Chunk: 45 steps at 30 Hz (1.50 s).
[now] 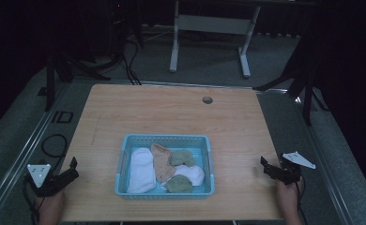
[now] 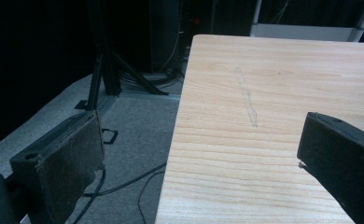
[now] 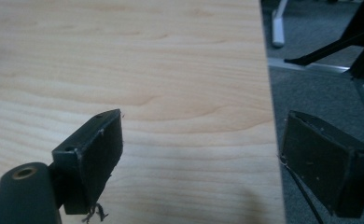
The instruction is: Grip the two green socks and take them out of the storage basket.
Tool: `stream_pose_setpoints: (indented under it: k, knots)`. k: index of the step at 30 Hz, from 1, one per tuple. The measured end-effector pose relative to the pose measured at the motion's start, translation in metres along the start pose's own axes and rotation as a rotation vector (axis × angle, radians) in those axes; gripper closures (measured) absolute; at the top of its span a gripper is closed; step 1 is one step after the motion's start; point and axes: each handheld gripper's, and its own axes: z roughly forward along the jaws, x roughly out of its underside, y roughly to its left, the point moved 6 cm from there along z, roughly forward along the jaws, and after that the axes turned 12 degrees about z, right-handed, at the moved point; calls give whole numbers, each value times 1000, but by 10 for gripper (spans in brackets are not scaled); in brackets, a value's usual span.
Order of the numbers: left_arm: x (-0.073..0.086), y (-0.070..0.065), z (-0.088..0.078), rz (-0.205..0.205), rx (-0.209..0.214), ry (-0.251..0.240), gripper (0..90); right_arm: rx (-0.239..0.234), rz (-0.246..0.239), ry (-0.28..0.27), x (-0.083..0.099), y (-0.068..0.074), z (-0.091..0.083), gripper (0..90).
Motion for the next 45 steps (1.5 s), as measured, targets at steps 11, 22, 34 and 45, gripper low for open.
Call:
stream_pose_setpoints:
  k: [11,22,34,45]
  knots:
    - [0,0,0,1,-1,11,7,-92,-125,391,11,6,1,118]
    - [0,0,1,0,-1,13,7,-152,-379,806,15,16,-34,128]
    - [0,0,1,-2,6,12,7,-276,-617,1080,25,31,-47,135]
    - [0,0,1,1,15,15,7,-378,-784,1052,24,58,-44,138]
